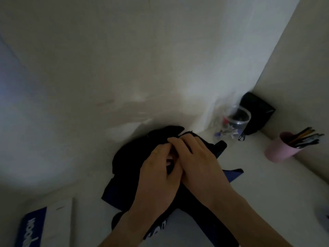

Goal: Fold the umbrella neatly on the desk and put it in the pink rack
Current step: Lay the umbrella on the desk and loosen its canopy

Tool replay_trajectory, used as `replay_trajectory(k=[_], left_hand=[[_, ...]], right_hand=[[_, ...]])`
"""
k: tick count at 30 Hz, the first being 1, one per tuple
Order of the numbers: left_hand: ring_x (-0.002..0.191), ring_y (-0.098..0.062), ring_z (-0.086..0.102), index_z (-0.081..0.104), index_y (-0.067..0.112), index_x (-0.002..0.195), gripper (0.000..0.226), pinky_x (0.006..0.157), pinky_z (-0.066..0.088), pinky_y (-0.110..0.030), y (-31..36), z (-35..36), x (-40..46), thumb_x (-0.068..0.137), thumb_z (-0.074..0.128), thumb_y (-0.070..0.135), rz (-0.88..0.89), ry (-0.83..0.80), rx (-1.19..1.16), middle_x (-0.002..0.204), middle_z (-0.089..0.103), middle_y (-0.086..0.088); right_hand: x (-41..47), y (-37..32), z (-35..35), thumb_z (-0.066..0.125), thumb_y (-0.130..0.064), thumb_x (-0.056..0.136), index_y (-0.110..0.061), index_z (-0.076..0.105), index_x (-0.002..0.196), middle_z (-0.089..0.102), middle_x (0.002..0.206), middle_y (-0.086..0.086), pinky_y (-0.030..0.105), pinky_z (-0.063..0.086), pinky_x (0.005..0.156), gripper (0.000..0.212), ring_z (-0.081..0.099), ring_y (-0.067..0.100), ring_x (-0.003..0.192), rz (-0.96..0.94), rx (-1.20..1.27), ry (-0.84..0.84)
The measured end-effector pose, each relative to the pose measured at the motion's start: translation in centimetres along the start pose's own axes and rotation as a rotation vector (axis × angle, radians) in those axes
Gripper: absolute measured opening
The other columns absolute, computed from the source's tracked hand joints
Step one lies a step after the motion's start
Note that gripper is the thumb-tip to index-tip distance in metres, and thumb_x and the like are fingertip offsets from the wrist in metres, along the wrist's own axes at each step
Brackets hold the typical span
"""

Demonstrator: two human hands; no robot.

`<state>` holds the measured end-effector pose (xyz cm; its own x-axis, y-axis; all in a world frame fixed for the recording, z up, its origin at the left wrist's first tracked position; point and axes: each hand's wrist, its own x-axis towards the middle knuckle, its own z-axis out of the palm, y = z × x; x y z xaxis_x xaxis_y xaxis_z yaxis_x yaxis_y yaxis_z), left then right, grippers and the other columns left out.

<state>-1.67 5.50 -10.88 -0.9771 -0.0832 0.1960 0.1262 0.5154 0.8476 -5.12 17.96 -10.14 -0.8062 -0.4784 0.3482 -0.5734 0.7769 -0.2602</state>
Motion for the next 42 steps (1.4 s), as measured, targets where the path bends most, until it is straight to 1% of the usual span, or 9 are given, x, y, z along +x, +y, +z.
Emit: replay_trajectory(k=[9,12,16,20,24,27,31,38,42], left_hand=[[0.105,-0.003,0.066,0.067,0.030,0.117,0.032,0.087,0.052,-0.018,-4.3,3.3,-9.6,0.094,0.059,0.051,0.458,-0.047,0.104,0.111,0.066,0.019],[0.111,-0.003,0.060,0.064,0.031,0.123,0.034,0.097,0.049,-0.026,-8.1,4.0,-13.2,0.100,0.050,0.052,0.560,-0.008,0.517,0.121,0.062,0.016],[0.125,-0.028,0.055,0.065,0.018,0.127,0.038,0.113,0.040,-0.049,-12.3,4.8,-18.1,0.096,0.058,0.038,0.598,0.164,0.827,0.137,0.058,-0.011],[0.117,-0.033,0.053,0.065,0.011,0.114,0.030,0.101,0.048,-0.049,-12.5,4.8,-22.5,0.088,0.071,0.027,0.583,0.303,0.804,0.125,0.056,-0.017],[0.121,-0.036,0.053,0.063,0.011,0.118,0.037,0.102,0.046,-0.047,-11.3,5.3,-24.5,0.093,0.066,0.038,0.587,0.405,0.678,0.129,0.055,-0.017],[0.148,-0.034,0.034,0.040,0.021,0.153,0.068,0.122,0.027,-0.051,-12.2,5.8,-24.1,0.100,0.035,0.063,0.433,0.185,0.798,0.160,0.038,-0.009],[0.134,-0.026,0.048,0.038,0.033,0.150,0.091,0.107,0.039,-0.039,-13.6,5.5,-23.1,0.082,-0.002,0.079,0.233,-0.256,0.942,0.152,0.049,0.001],[0.122,-0.018,0.053,0.058,0.028,0.133,0.044,0.106,0.042,-0.036,-4.1,-3.0,-21.2,0.104,0.034,0.050,0.591,0.549,0.493,0.136,0.059,0.002],[0.132,-0.006,0.048,0.037,0.043,0.145,0.041,0.102,0.046,-0.027,2.1,-7.8,-21.2,0.104,0.039,0.039,0.756,0.525,0.238,0.154,0.040,0.015]], right_hand=[[-12.6,-0.1,1.1,0.087,-0.015,0.067,-0.011,0.064,0.126,0.069,0.100,0.004,0.033,0.058,0.053,0.064,0.068,0.019,0.070,-0.090,-0.198,0.068],[-17.0,-0.2,2.1,0.057,-0.028,0.096,-0.024,0.043,0.138,0.059,0.119,-0.004,0.030,0.052,0.078,0.045,0.065,0.017,0.097,-0.004,-0.376,-0.094],[-22.1,-0.3,5.4,0.053,-0.027,0.097,-0.023,0.037,0.139,0.049,0.126,0.002,0.031,0.038,0.068,0.046,0.062,0.026,0.102,0.143,-0.405,-0.110],[-25.4,-0.9,9.1,0.057,-0.030,0.093,-0.015,0.031,0.144,0.040,0.133,0.014,0.033,0.041,0.069,0.058,0.059,0.033,0.106,0.315,-0.390,-0.094],[-27.3,-1.1,12.5,0.087,-0.022,0.063,-0.007,0.065,0.121,0.061,0.092,0.015,0.029,0.043,0.043,0.063,0.064,0.029,0.061,0.355,-0.383,0.076],[-27.9,-1.3,13.5,0.092,-0.009,0.050,-0.003,0.072,0.107,0.060,0.075,0.015,0.030,0.042,0.033,0.061,0.058,0.029,0.048,0.330,-0.396,0.147],[-27.9,-1.8,12.9,0.096,-0.011,0.043,-0.007,0.069,0.108,0.062,0.076,0.014,0.032,0.043,0.033,0.071,0.061,0.029,0.052,0.325,-0.399,0.160],[-25.9,-2.2,4.3,0.079,-0.016,0.080,-0.022,0.056,0.128,0.068,0.101,0.004,0.036,0.050,0.047,0.054,0.068,0.026,0.070,0.246,-0.152,0.615],[-23.6,-4.1,-2.0,0.069,-0.019,0.092,-0.034,0.056,0.130,0.071,0.088,-0.008,0.032,0.052,0.059,0.043,0.064,0.012,0.064,0.254,0.557,0.814]])
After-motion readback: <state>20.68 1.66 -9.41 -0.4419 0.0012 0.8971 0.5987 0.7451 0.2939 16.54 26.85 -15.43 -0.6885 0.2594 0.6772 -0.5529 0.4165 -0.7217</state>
